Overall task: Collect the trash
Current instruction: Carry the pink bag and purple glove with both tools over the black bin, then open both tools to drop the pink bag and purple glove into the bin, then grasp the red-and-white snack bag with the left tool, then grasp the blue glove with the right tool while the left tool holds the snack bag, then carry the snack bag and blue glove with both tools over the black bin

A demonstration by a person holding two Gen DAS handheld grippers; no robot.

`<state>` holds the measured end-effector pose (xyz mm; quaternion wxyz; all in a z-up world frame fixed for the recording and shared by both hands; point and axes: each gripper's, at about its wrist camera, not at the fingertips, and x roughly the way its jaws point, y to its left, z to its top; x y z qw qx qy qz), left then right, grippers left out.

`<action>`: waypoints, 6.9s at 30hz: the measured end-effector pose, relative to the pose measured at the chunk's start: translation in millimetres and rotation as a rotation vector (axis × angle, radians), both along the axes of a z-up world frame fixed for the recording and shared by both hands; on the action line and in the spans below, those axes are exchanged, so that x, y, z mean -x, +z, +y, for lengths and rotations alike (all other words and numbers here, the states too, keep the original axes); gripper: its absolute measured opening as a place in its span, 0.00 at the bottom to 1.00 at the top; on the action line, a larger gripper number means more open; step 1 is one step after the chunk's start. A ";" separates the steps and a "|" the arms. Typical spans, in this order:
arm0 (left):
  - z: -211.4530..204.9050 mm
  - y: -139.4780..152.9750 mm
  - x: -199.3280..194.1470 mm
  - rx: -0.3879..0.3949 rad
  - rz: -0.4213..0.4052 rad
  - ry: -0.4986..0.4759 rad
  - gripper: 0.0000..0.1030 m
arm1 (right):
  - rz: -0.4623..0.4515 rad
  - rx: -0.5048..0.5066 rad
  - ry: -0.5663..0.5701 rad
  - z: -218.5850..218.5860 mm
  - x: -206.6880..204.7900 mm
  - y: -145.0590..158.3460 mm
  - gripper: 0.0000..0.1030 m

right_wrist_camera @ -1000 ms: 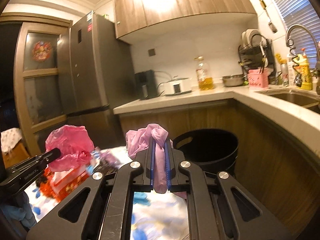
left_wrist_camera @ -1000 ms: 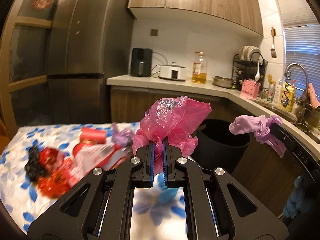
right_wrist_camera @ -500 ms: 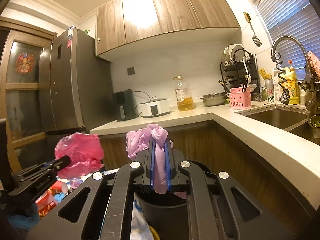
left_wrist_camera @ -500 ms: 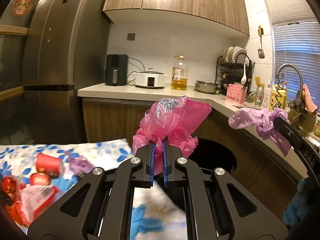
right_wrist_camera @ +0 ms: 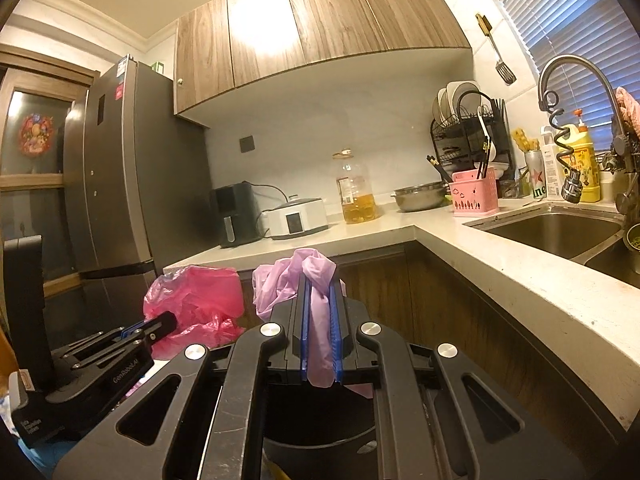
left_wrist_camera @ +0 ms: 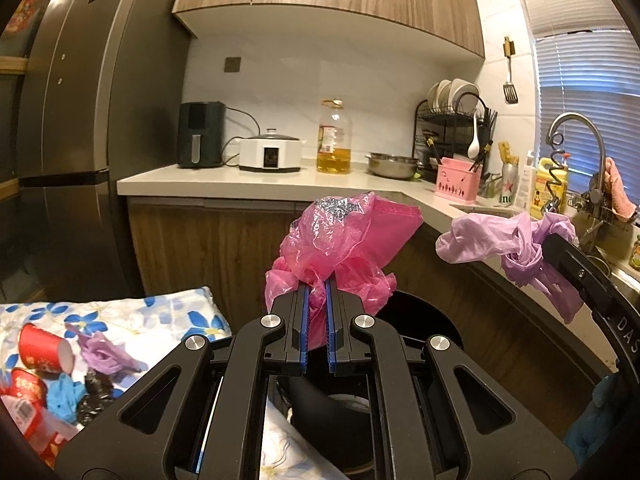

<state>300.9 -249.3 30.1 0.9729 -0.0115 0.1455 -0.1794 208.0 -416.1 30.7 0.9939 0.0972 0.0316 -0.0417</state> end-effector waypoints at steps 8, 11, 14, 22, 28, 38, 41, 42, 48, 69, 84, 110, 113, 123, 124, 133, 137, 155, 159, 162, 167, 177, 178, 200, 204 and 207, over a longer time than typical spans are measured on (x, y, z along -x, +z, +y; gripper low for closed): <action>-14.2 -8.7 -20.7 -0.004 0.009 -0.006 0.06 | 0.010 -0.008 0.009 -4.8 -18.9 -8.4 0.10; -17.3 -11.5 -26.9 -0.004 0.011 -0.010 0.07 | 0.016 -0.010 0.014 -6.7 -26.0 -10.7 0.10; -20.8 -16.2 -36.0 -0.006 0.018 -0.012 0.07 | 0.018 -0.007 0.018 -7.6 -33.0 -12.2 0.10; -26.0 -29.5 -53.2 -0.005 0.038 -0.024 0.07 | 0.042 -0.023 0.043 -8.4 -50.9 -22.1 0.11; -25.7 -36.7 -60.2 0.003 0.060 -0.044 0.26 | 0.038 -0.031 0.048 -9.7 -55.4 -24.4 0.39; -17.0 -38.7 -56.7 0.019 0.063 -0.020 0.64 | 0.053 -0.037 0.030 -8.4 -48.2 -26.3 0.49; -10.4 -37.7 -50.3 0.016 0.066 0.003 0.72 | 0.058 -0.040 0.027 -7.0 -44.6 -25.6 0.54; -7.1 -37.4 -47.2 0.019 0.064 0.010 0.74 | 0.061 -0.038 0.024 -5.6 -42.8 -25.2 0.55; 8.7 -31.1 -26.0 0.018 0.056 0.036 0.80 | 0.061 -0.029 0.035 5.1 -29.3 -21.5 0.64; 83.3 -14.4 88.2 0.009 0.001 0.145 0.85 | 0.082 -0.021 0.072 52.3 32.4 -17.3 0.73; 183.6 -48.1 157.7 0.019 0.011 0.388 0.85 | 0.127 -0.024 0.170 117.6 60.2 -42.8 0.73; 260.2 -115.7 138.2 0.041 0.199 0.491 0.17 | 0.249 0.017 0.293 191.4 45.1 -89.9 0.73; 262.1 -113.9 140.3 0.054 0.188 0.488 0.08 | 0.270 0.030 0.291 197.2 39.9 -98.1 0.73; 274.3 -73.6 168.4 0.154 0.052 0.488 0.06 | 0.361 0.047 0.293 211.3 10.6 -125.5 0.73; 274.8 -70.6 169.1 0.155 0.046 0.488 0.06 | 0.374 0.040 0.292 212.0 6.3 -127.6 0.73; 280.9 -63.8 166.3 0.169 0.038 0.502 0.05 | 0.511 0.042 0.300 220.6 -24.7 -152.2 0.45; 282.7 -63.8 163.1 0.176 0.050 0.502 0.06 | 0.541 0.037 0.314 220.8 -29.2 -157.0 0.25; 272.9 -56.2 159.6 0.137 0.061 0.513 0.06 | 0.428 0.022 0.339 204.8 1.4 -117.7 0.02; 263.6 -50.0 156.0 0.122 0.054 0.497 0.06 | 0.379 0.023 0.329 195.4 15.1 -99.2 0.01; 252.1 -43.0 152.5 0.108 0.040 0.473 0.06 | 0.343 0.025 0.318 187.9 24.5 -87.2 0.01; 231.0 -30.7 146.1 0.097 0.013 0.424 0.06 | 0.288 0.026 0.283 171.4 35.7 -68.3 0.01; 179.0 -14.4 122.4 0.076 -0.013 0.323 0.06 | 0.216 0.027 0.195 134.6 43.5 -43.6 0.01; 172.7 -13.3 118.5 0.073 -0.015 0.313 0.06 | 0.210 0.025 0.182 129.8 43.2 -41.1 0.01; 60.3 1.3 47.6 0.036 -0.040 0.163 0.06 | 0.092 0.044 -0.028 46.7 13.3 -3.2 0.01; 45.6 -0.9 32.8 0.029 -0.027 0.149 0.06 | 0.086 0.039 -0.041 37.1 4.5 -1.6 0.01; 36.2 -3.3 21.3 0.026 -0.018 0.139 0.06 | 0.085 0.029 -0.049 30.9 -2.5 -1.2 0.01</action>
